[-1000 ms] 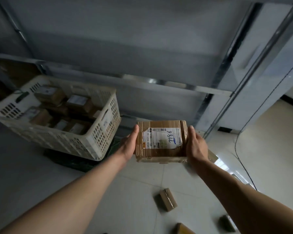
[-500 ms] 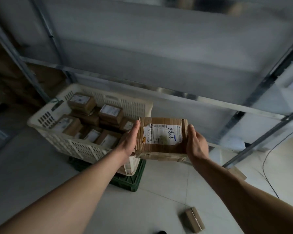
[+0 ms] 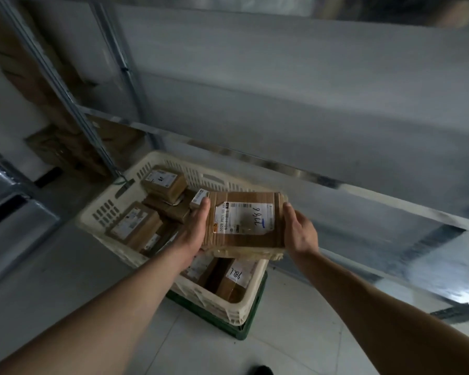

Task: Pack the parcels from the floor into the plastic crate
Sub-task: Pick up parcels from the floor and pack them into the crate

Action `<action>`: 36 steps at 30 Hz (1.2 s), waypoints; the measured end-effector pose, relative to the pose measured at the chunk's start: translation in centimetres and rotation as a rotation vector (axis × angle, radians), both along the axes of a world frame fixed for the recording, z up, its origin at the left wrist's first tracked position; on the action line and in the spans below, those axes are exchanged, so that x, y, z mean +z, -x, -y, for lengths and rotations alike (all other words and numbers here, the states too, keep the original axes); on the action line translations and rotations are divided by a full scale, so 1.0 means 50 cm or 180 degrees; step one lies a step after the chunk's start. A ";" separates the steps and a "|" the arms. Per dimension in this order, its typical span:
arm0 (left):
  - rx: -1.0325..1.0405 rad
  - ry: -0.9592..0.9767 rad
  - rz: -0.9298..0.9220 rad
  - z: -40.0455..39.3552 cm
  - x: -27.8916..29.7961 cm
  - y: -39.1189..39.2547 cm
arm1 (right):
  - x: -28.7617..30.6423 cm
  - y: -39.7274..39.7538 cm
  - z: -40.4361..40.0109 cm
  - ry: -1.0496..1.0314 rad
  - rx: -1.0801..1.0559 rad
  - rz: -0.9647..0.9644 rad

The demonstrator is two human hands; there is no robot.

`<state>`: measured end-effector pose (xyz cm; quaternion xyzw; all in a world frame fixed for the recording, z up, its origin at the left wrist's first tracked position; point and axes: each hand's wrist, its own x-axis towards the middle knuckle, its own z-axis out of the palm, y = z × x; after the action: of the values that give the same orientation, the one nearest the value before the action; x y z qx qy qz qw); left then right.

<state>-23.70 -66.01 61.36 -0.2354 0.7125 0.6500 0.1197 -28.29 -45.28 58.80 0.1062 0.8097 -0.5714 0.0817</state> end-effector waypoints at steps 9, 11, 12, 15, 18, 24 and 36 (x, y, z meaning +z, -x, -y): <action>-0.0053 -0.0135 0.0326 0.072 -0.054 0.156 | -0.059 0.131 0.072 -0.0072 -0.0089 0.0282; -0.0127 -0.0190 0.0388 0.090 -0.076 0.195 | -0.071 0.151 0.089 -0.0071 -0.0160 0.0365; -0.0212 -0.0179 0.0448 0.098 -0.087 0.216 | -0.077 0.160 0.097 -0.0061 -0.0190 0.0410; -0.0510 -0.0111 0.0588 0.118 -0.130 0.284 | -0.105 0.186 0.119 -0.0160 -0.0284 0.0563; -0.0718 -0.0098 0.0678 0.134 -0.179 0.347 | -0.138 0.214 0.141 -0.0318 -0.0364 0.0711; -0.0871 -0.0280 0.0876 0.147 -0.261 0.425 | -0.243 0.250 0.180 -0.0787 -0.0607 0.0923; -0.1108 -0.0645 0.1165 0.151 -0.373 0.453 | -0.314 0.249 0.228 -0.1605 -0.0258 0.1148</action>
<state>-46.35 -73.58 42.69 -0.2098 0.6401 0.6343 0.3793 -40.76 -56.66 43.08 0.2550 0.8934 -0.3273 0.1723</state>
